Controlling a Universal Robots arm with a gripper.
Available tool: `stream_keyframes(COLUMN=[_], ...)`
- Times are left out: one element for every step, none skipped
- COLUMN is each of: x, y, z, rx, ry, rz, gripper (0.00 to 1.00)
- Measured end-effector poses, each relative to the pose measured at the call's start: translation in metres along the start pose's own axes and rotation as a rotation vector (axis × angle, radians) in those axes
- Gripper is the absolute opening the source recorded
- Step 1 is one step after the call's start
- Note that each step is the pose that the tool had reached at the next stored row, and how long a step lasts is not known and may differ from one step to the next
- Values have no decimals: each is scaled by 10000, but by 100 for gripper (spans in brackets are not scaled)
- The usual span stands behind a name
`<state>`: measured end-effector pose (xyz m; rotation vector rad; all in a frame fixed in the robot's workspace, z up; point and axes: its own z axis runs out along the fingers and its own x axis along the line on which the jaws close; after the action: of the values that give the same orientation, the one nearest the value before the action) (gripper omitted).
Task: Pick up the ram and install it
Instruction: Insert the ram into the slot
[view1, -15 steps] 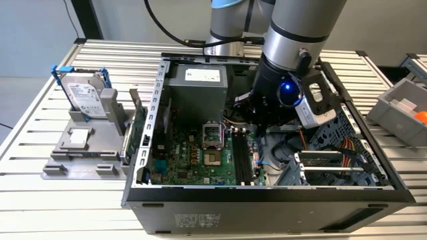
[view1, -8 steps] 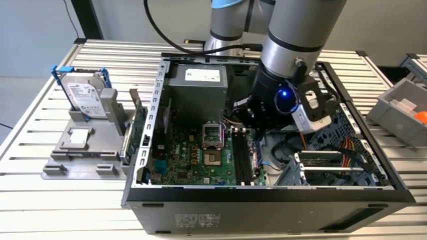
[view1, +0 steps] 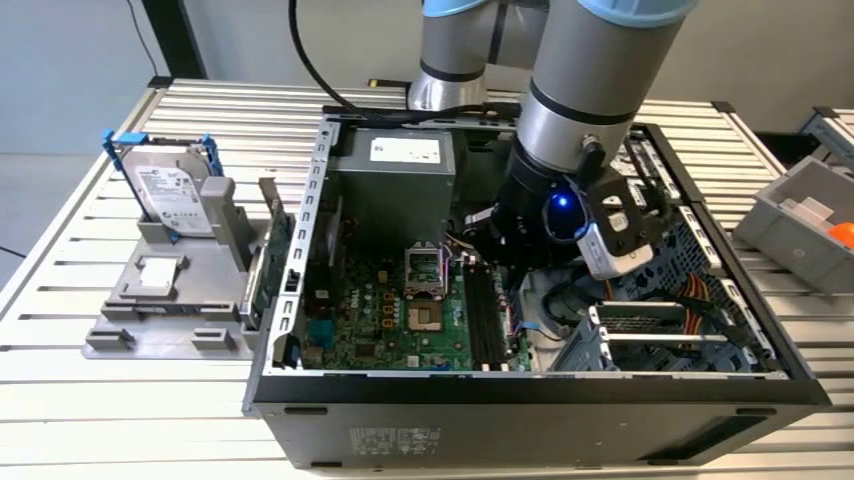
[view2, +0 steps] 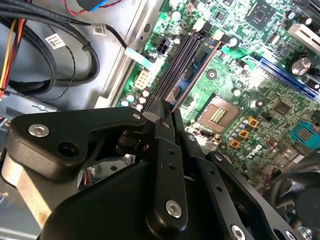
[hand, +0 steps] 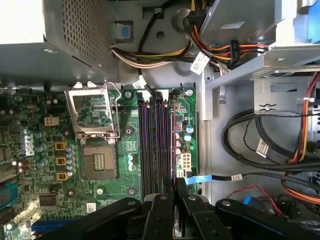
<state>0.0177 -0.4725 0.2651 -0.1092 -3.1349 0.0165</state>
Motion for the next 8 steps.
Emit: stream_keyframes(x=[0,0,0,-1,-1,-1,-1,-1], y=[0,0,1,1,1,1,1,2], z=[18,37,55,73,91,109,127,145], rx=[0,0,0,0,1,-1,0,1], ry=[0,0,0,0,0,0,0,0], rz=[-1,0,0,0,0,-1,-1,0], gripper=[0,0,0,0,0,0,0,0])
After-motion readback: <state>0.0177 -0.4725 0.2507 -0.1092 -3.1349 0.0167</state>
